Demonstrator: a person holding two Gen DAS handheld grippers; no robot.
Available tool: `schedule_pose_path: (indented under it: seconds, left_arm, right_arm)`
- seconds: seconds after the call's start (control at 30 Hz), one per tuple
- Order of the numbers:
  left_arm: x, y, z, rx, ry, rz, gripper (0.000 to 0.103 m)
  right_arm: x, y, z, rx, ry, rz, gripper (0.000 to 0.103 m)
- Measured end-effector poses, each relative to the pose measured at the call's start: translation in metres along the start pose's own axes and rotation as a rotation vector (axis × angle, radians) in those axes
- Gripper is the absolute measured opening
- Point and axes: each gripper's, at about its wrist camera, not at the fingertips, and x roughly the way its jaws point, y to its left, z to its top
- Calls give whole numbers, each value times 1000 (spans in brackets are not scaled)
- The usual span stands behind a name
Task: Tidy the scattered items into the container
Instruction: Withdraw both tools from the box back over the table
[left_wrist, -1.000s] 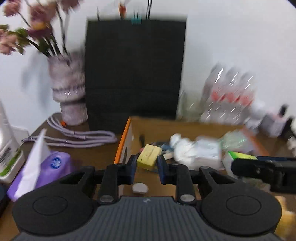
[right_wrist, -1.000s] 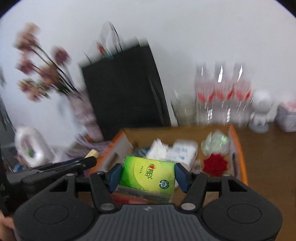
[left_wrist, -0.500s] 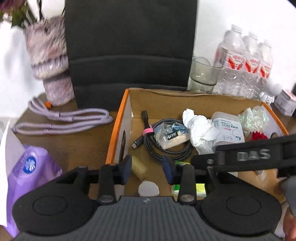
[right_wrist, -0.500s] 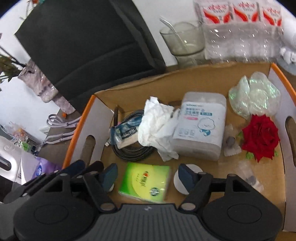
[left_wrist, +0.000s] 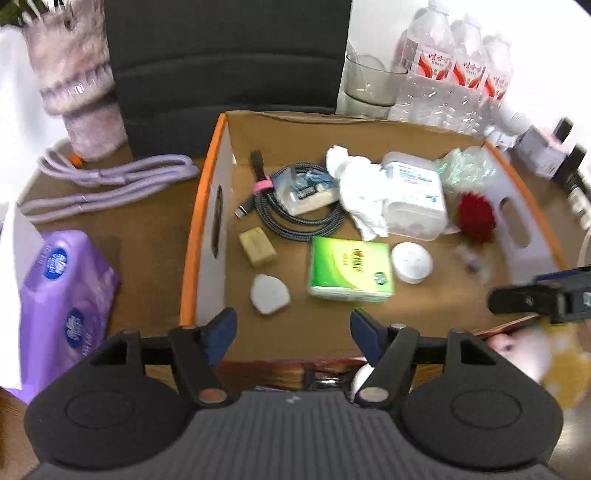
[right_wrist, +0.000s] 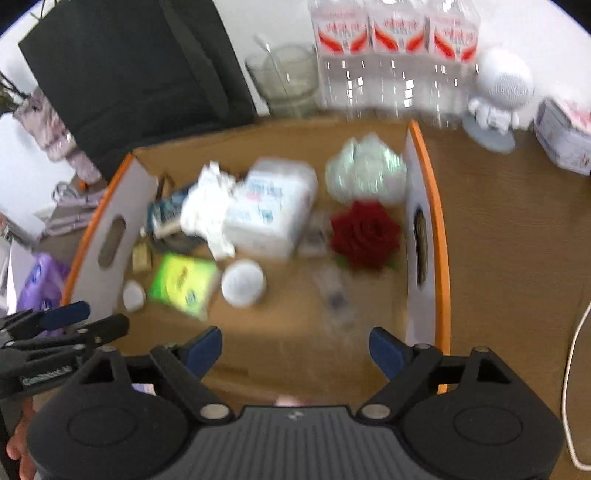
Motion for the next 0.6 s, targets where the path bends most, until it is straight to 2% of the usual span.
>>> schedule_pose_path:
  seconds: [0.03,0.1,0.17,0.27,0.37,0.43,0.5,0.53,0.6]
  left_arm:
    - [-1,0,-2,-10,-1,4,71]
    - [-3,2,-4,-40,4,1,71]
    - [-14,1,-5,-41,-35,25,72]
    - [-51,-5,-14,2,-194,98,77]
    - [-105,-12,-51,5,-419,103,88]
    - [-129,-23,-94,-4,-545,73,93]
    - [-138,-36,-142,6,-614,7,94]
    - [-136,-44,-162,26,-611,-29,94]
    - [-118,-65,-191,121,-542,-122,91]
  right_arm:
    - [2,-3,-6,1,8,12,87]
    - [0,-10,-15,9,-33,24,87]
    - [-6,-14,-17,32,-58,17,87]
    - [-34,-16,-25,40,-133,10,87]
    - [-75,-12,-54,7,-268,47,88]
    - [-97,-17,-94,-18,-382,70,92]
    - [-108,-24,-144,-70,-522,61,95]
    - [-108,-28,-170,-107,-599,44,96]
    - [-98,-41,-215,-155,-718,-10,96]
